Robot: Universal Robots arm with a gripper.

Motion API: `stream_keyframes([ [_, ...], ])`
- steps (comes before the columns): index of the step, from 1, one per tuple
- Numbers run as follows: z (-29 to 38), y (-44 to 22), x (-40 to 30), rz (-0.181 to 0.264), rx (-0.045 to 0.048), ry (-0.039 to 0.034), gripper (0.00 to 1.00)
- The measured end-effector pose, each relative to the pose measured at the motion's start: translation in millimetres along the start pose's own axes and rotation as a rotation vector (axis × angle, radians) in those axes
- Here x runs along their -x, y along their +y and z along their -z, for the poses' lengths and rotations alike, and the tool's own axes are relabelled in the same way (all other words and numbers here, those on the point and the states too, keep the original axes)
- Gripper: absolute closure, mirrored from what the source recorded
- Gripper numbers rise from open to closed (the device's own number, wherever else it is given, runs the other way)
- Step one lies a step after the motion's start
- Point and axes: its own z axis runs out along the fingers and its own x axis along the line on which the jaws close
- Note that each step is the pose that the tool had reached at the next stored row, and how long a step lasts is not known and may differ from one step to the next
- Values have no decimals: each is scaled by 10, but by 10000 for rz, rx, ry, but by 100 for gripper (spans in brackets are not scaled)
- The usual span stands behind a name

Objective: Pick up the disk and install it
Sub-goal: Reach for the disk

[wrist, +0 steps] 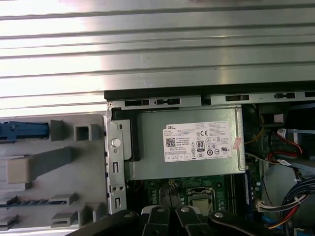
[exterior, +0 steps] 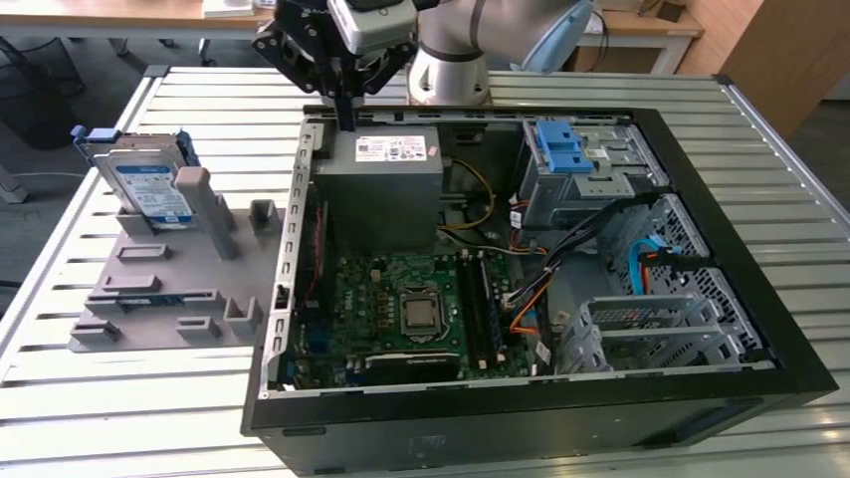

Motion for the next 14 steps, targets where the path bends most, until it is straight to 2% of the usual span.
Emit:
stream_keyframes([
  [14,0,-3,-44,0,0,0,89],
])
